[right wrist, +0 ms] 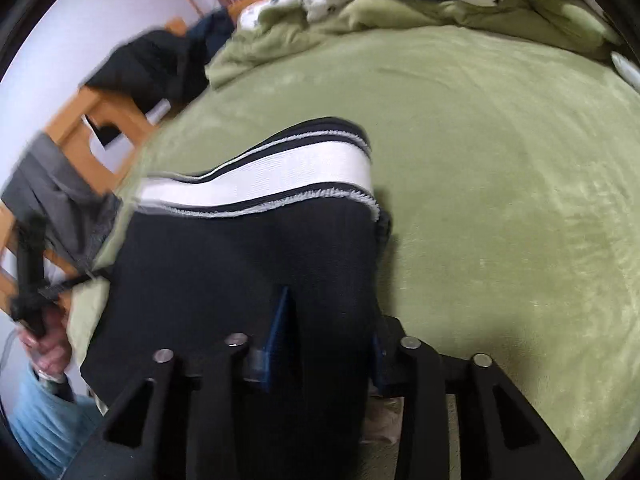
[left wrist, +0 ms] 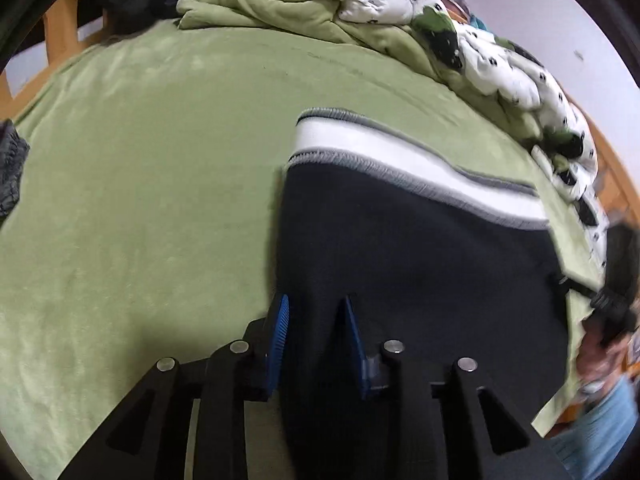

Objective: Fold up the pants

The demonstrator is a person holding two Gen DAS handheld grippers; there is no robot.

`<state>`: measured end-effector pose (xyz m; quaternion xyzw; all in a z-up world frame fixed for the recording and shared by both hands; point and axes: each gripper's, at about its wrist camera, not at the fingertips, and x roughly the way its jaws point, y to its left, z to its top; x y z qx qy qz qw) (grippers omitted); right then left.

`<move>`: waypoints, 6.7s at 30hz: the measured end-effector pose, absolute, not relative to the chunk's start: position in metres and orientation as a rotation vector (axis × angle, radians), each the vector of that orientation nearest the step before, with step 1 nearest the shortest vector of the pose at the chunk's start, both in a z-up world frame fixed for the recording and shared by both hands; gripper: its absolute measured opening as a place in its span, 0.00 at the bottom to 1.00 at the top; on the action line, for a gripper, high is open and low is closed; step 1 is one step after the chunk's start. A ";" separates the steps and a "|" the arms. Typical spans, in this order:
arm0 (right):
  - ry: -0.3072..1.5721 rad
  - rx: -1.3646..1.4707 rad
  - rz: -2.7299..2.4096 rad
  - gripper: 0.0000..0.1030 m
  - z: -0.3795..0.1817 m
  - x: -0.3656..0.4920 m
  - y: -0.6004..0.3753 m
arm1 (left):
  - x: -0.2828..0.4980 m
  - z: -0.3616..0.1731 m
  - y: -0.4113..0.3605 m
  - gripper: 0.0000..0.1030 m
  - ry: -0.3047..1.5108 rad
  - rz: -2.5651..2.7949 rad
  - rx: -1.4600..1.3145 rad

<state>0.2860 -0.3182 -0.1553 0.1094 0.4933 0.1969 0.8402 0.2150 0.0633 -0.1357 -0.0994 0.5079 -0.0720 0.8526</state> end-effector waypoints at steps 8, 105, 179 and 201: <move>0.797 0.123 0.260 0.43 -0.081 0.268 -0.302 | 0.228 -0.081 0.066 0.52 0.911 -0.157 -0.201; 0.762 -0.116 0.136 0.63 -0.105 0.156 -0.278 | 0.119 -0.128 0.042 0.55 0.968 -0.159 -0.230; 0.698 0.107 0.080 0.37 -0.095 0.309 -0.278 | 0.279 -0.111 0.012 0.55 0.900 -0.031 -0.171; 0.805 -0.161 0.081 0.49 -0.123 0.311 -0.232 | 0.276 -0.142 0.009 0.56 1.033 -0.059 -0.205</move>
